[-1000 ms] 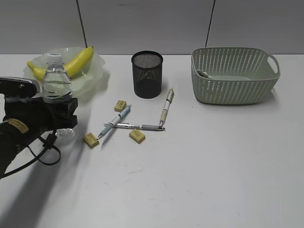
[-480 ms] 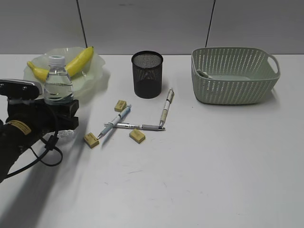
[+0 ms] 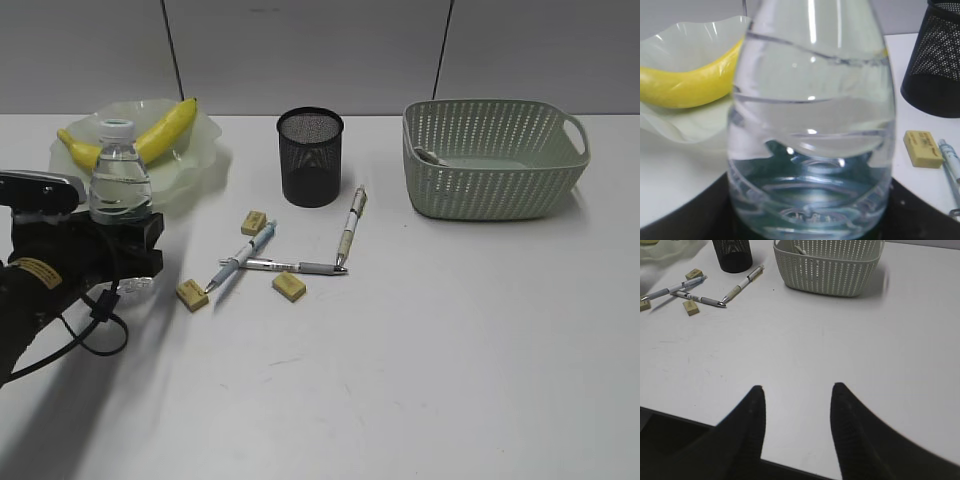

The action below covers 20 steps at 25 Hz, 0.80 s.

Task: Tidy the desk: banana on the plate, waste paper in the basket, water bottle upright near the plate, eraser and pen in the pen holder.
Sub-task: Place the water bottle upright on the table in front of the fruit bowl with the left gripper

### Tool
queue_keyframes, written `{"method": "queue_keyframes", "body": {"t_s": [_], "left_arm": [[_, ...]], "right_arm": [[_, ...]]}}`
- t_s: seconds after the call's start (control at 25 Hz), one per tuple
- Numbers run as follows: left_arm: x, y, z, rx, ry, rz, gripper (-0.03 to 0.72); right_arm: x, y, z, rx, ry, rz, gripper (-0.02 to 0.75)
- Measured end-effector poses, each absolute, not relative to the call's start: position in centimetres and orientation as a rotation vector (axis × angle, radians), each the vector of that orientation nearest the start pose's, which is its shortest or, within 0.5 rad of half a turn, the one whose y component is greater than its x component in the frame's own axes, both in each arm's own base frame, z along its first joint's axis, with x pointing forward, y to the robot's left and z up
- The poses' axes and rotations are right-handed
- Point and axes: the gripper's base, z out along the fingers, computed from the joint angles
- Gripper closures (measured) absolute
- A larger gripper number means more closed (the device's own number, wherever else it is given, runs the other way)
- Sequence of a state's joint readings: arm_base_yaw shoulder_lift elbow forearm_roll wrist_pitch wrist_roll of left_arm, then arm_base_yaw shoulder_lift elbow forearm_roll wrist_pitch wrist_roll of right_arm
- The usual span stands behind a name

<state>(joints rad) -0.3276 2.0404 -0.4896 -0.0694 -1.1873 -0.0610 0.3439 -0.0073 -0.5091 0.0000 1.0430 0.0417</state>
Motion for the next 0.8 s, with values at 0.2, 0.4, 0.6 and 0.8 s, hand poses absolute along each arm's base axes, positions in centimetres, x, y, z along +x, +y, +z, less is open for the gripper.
{"method": "queue_keyframes", "body": {"t_s": [0.2, 0.4, 0.6, 0.8], "left_arm": [[28.43, -9.04, 8.55, 0.178, 1.844, -0.23, 0.205], [28.43, -9.04, 8.55, 0.178, 1.844, -0.23, 0.205], [28.43, -9.04, 8.55, 0.178, 1.844, -0.23, 0.205], [28.43, -9.04, 8.55, 0.178, 1.844, -0.23, 0.205]], "right_arm": [[-0.6, -0.22, 28.12, -0.303, 1.996, 0.246, 0.39], [-0.6, -0.22, 28.12, -0.303, 1.996, 0.246, 0.39], [-0.6, -0.22, 28.12, -0.303, 1.996, 0.246, 0.39], [-0.6, -0.22, 28.12, -0.303, 1.996, 0.246, 0.39]]}}
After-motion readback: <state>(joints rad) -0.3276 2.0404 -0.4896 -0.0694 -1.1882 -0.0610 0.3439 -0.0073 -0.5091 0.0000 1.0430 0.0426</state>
